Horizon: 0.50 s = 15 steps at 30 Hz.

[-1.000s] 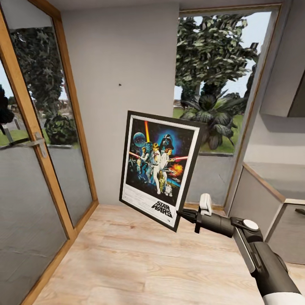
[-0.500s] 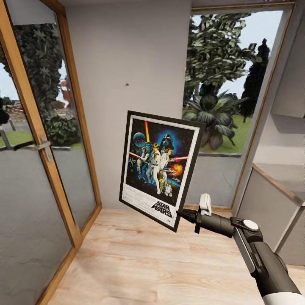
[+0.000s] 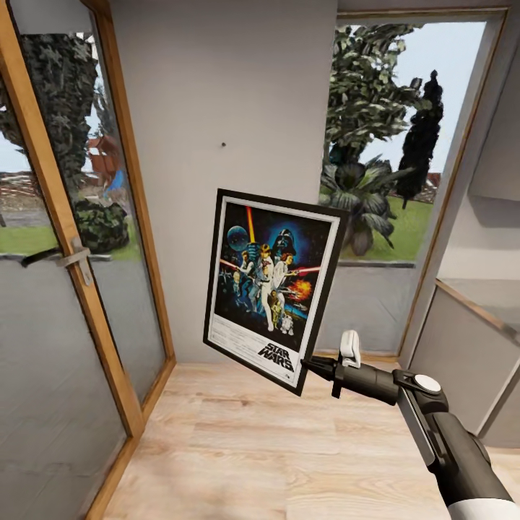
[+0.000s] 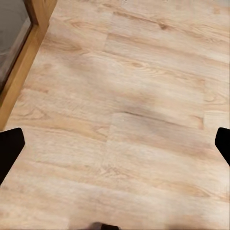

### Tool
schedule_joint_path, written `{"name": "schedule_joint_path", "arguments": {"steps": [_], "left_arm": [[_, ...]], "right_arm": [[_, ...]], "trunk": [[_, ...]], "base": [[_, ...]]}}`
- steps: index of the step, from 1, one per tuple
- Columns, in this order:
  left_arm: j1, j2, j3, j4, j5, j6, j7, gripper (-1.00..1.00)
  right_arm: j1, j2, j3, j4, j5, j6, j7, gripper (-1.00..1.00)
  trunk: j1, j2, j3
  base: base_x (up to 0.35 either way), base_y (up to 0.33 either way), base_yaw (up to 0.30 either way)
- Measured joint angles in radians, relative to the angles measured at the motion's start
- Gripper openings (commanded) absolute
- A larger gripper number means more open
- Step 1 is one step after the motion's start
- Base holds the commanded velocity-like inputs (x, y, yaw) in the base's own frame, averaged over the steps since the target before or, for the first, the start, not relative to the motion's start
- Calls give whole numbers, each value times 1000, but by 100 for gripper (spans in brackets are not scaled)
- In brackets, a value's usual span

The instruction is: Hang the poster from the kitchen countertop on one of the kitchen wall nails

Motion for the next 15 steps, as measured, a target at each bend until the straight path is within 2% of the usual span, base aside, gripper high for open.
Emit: {"name": "schedule_joint_path", "arguments": {"steps": [9, 15], "left_arm": [[0, 0, 0, 0, 0, 0, 0, 100], [0, -1, 0, 0, 0, 0, 0, 100]], "right_arm": [[0, 0, 0, 0, 0, 0, 0, -100], [0, 0, 0, 0, 0, 0, 0, -100]], "trunk": [[0, 0, 0], [0, 0, 0]], "base": [[16, 345, -1], [117, 317, 0]]}}
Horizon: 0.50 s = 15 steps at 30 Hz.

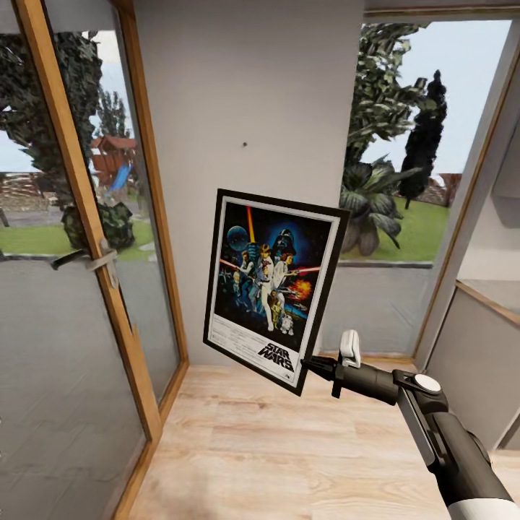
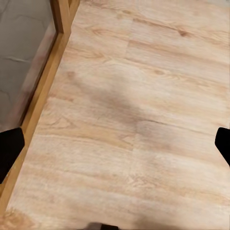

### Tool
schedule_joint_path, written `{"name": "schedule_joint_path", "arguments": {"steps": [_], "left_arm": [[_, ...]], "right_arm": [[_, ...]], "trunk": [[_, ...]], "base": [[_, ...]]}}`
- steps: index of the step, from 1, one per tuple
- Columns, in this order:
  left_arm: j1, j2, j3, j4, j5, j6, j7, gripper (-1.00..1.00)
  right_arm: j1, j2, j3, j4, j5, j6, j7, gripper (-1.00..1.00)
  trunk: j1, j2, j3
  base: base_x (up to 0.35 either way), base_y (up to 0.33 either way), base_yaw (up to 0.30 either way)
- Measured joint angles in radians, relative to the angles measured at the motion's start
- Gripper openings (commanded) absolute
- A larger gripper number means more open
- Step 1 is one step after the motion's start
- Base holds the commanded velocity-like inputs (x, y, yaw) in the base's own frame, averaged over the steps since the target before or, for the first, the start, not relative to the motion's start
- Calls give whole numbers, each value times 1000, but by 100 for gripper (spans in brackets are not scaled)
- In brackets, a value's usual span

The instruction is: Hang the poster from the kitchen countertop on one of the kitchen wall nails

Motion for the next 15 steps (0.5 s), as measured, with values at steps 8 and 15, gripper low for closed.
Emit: {"name": "schedule_joint_path", "arguments": {"steps": [8, 15], "left_arm": [[0, 0, 0, 0, 0, 0, 0, 100], [0, 0, 0, 1, 0, -1, 2, 100]], "right_arm": [[0, 0, 0, 0, 0, 0, 0, -100], [0, 0, -1, 3, 1, 2, 0, -100]], "trunk": [[0, 0, 0], [0, 0, 0]], "base": [[91, 111, 0], [23, 18, 0]]}}
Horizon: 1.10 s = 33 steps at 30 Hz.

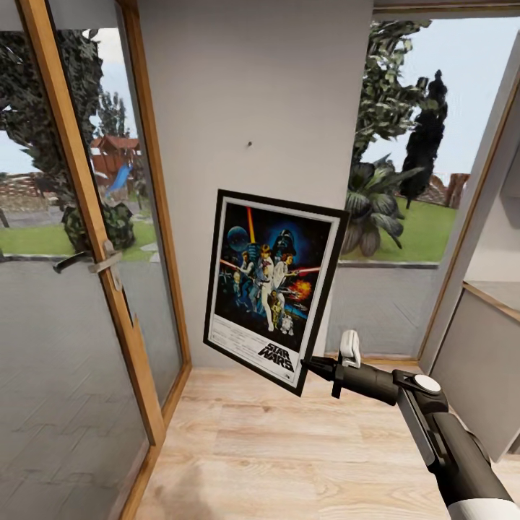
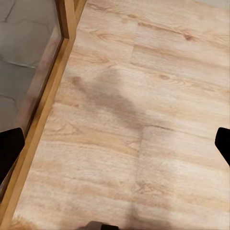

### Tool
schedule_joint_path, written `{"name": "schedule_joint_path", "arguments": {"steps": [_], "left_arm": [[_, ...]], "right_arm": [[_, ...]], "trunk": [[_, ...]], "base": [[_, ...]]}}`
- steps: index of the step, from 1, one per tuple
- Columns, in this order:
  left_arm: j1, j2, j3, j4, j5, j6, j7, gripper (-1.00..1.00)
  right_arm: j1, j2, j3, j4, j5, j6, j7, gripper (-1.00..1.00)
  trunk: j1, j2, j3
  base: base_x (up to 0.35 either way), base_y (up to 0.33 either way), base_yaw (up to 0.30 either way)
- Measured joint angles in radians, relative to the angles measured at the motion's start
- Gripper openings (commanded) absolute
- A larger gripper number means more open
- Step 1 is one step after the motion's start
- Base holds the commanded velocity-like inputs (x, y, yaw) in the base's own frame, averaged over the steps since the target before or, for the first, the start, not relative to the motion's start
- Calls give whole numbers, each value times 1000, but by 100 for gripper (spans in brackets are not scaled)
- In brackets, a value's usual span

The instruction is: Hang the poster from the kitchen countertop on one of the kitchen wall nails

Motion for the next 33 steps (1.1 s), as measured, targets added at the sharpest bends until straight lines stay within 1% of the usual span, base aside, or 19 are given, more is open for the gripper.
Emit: {"name": "schedule_joint_path", "arguments": {"steps": [11, 12, 13, 15, 16, 17, 20, 21, 23, 24, 27, 28, 30, 32, 33], "left_arm": [[0, 0, -1, 0, 0, 0, 0, 100], [0, 0, -3, 1, -1, 0, 0, 100], [0, 0, -4, 2, -1, 0, -1, 100], [0, 0, -4, 2, -1, 0, -1, 100], [0, 0, -5, 2, -1, 0, -1, 100], [0, 0, -5, 2, -1, 0, -1, 100], [0, 0, -5, 2, -1, 0, -1, 100], [0, 0, -5, 2, -1, 0, -1, 100], [0, 0, -5, 2, -1, 0, -1, 100], [0, 0, -5, 2, -1, 0, 0, 100], [0, 0, -5, 2, -1, 0, -1, 100], [0, 0, -5, 2, -1, 0, -1, 100], [0, 0, -5, 2, -1, 0, -1, 100], [0, 0, -5, 2, -1, 0, -1, 100], [0, 0, -6, 2, -1, 0, -1, 100]], "right_arm": [[0, -1, 0, 11, -4, 1, 1, -100], [-3, 0, -2, 1, -4, 58, 1, -100], [-6, 0, -1, -2, -5, 83, 1, -100], [-18, 0, 1, -5, -6, 107, 2, -100], [-80, 0, 5, -9, -8, 156, 9, -100], [-123, 0, 6, -9, -9, 210, 27, -100], [-166, 0, 6, -9, -7, 255, 54, -100], [-192, -1, 6, -9, -7, 272, 69, -100], [-218, -1, 7, -9, -4, 284, 80, -100], [-240, -2, 7, -9, -4, 292, 87, -100], [-275, -2, 8, -9, -1, 299, 94, -100], [-296, -3, 8, -9, -1, 302, 97, -100], [-315, -3, 8, -8, 1, 304, 98, -100], [-340, -3, 12, -8, 1, 305, 100, -100], [-358, -3, 22, -8, 1, 306, 101, -100]], "trunk": [[0, 0, 0], [0, 0, 0], [0, 0, 0], [0, 0, 0], [0, 0, 0], [0, 0, 0], [0, 0, 0], [0, 0, 0], [0, 0, 0], [0, 0, 0], [0, 0, 0], [0, 0, 0], [0, 0, 0], [0, 0, 0], [0, 0, 0]], "base": [[1, 0, 0], [0, 0, 0], [0, 0, 0], [0, 0, 0], [0, 0, 0], [0, 0, 0], [0, 0, 0], [0, 0, 0], [0, 0, 0], [0, 0, 0], [0, 0, 0], [0, 0, 0], [0, 0, 0], [0, 0, 0], [0, 0, 0]]}}
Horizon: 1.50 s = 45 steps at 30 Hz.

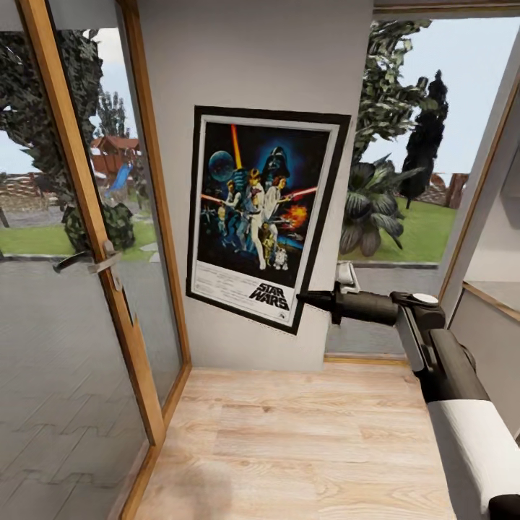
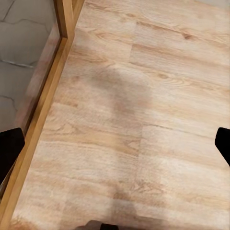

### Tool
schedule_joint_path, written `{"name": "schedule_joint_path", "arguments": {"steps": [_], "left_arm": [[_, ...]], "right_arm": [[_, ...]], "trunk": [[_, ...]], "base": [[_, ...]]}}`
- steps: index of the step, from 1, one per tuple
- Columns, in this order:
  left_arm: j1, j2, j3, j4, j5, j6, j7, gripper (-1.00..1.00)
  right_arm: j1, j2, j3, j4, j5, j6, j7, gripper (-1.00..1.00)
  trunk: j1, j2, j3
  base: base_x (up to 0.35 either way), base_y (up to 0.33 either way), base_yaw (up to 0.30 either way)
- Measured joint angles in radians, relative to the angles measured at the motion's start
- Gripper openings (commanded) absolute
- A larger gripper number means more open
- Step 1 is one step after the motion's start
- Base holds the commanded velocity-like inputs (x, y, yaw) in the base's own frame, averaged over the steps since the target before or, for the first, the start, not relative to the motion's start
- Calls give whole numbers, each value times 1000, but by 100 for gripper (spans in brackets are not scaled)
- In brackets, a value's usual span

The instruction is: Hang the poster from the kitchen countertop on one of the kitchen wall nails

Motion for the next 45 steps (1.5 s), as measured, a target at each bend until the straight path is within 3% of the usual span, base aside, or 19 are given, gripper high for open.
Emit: {"name": "schedule_joint_path", "arguments": {"steps": [5, 8, 34, 45], "left_arm": [[0, 0, -1, 0, -1, 0, 0, 100], [0, 0, -1, 0, -1, 0, 1, 100], [0, 0, 0, 0, 0, -1, 1, 100], [0, 0, 2, 0, 0, 0, 1, 100]], "right_arm": [[-71, -14, 77, 7, 5, 1, 3, -100], [-83, -18, 90, 11, 5, -1, 3, -100], [-73, -15, 81, 19, 1, 2, -12, -100], [-73, -16, 81, 19, 1, 3, -11, -100]], "trunk": [[0, 0, 0], [0, 0, 0], [0, 0, 0], [-1, 0, 0]], "base": [[0, 0, 0], [0, 0, 0], [1, 0, 0], [131, 0, 0]]}}
